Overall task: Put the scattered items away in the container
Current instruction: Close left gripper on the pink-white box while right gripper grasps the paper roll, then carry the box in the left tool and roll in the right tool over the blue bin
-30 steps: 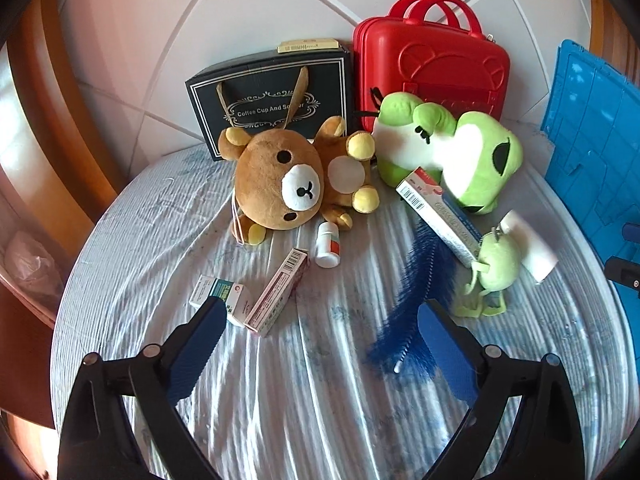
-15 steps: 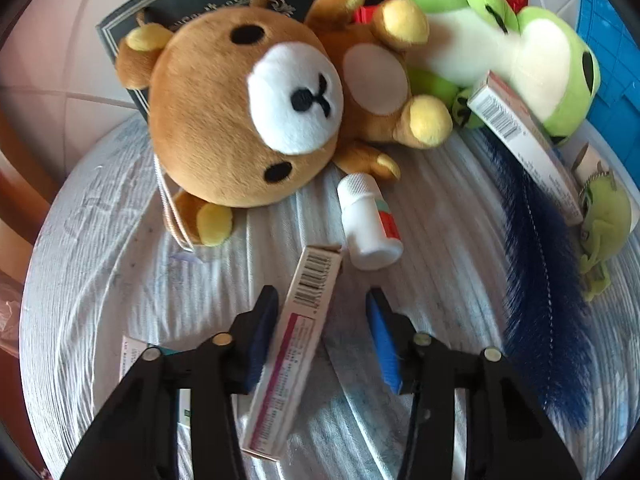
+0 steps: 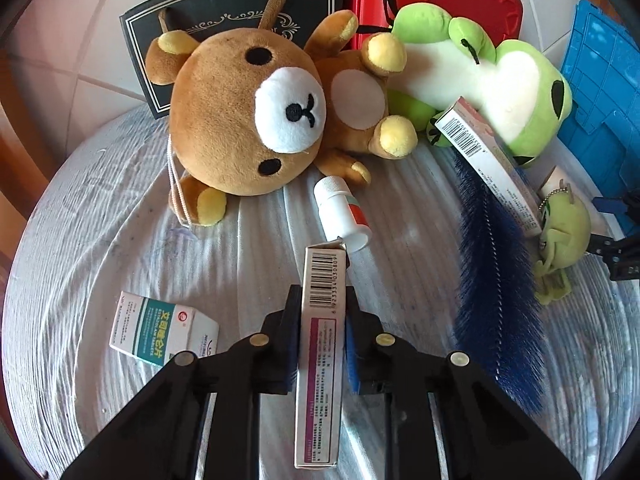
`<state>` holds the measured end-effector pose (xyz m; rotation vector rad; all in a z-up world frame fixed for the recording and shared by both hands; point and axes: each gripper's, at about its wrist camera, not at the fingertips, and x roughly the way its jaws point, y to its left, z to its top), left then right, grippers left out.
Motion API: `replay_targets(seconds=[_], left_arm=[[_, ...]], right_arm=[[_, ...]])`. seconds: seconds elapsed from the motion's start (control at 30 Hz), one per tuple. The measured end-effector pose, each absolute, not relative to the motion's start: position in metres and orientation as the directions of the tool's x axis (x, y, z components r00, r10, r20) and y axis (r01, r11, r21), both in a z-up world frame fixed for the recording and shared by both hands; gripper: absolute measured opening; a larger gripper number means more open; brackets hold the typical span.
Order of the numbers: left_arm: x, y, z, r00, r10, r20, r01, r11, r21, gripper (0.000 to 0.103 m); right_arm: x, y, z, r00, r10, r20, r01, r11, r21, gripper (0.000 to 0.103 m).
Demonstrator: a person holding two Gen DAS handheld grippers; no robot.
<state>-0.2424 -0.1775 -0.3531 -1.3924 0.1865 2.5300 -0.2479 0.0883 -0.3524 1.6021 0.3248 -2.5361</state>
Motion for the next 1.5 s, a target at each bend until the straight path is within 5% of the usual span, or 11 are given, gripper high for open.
replay_targets(seconds=[0.23, 0.7, 1.5], left_arm=[[-0.216, -0.177, -0.346, -0.521, 0.147, -0.840, -0.258, -0.966, -0.009, 0.018], [-0.181, -0.180, -0.356, -0.511, 0.154, -0.846, -0.230, -0.972, -0.038, 0.018], [-0.068, -0.145, -0.237, -0.596, 0.168, -0.785, -0.221, -0.974, -0.040, 0.018]], right_arm=[[-0.259, 0.084, -0.358, -0.392, -0.020, -0.920, 0.235, -0.969, -0.079, 0.045], [-0.203, 0.090, -0.341, -0.340, -0.035, -0.940, 0.178, -0.984, -0.028, 0.045], [-0.058, 0.092, -0.182, -0.485, -0.187, -0.854, 0.249, -0.966, 0.070, 0.045]])
